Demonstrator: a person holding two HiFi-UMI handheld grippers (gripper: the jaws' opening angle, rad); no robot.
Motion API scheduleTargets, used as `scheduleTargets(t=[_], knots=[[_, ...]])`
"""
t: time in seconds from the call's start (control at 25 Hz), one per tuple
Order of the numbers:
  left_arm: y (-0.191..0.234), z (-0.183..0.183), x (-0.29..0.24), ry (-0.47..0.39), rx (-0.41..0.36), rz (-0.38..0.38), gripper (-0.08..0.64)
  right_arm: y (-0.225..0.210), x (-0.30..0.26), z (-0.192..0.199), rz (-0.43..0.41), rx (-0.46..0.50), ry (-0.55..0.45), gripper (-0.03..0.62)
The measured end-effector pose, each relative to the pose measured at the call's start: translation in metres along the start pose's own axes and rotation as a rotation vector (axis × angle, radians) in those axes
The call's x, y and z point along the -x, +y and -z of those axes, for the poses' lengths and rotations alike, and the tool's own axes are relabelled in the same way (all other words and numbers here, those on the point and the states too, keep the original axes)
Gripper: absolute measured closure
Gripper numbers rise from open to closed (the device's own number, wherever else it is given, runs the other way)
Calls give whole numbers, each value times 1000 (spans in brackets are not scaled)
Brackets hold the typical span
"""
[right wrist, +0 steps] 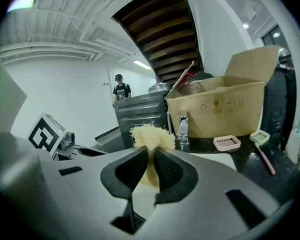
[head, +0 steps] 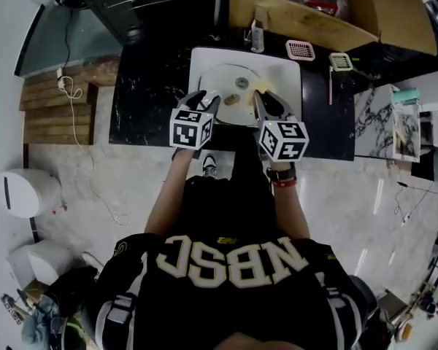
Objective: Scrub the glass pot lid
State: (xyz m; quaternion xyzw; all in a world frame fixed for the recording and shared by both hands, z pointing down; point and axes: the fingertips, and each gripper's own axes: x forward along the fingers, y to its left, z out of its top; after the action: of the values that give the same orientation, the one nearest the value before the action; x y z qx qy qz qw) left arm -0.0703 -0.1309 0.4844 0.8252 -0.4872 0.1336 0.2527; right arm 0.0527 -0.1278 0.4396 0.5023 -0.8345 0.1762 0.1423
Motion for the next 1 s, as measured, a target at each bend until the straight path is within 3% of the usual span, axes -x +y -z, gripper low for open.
scheduleTargets(t=[0.24,0.52,0.76,1.0], knots=[[31,47,-30,275,-15,-61,341,-4,-55,3,-123,20,70,540],[48,99,-59,606,39,-80,294,-22,-97,15,-224,-20,153,540],[41,126,-67,815,204,-41,285,-36,-112,21,-271,-50,194,539],[42,160,-75,919,374,-75,285,-36,-121,27,-314,-60,220,538]])
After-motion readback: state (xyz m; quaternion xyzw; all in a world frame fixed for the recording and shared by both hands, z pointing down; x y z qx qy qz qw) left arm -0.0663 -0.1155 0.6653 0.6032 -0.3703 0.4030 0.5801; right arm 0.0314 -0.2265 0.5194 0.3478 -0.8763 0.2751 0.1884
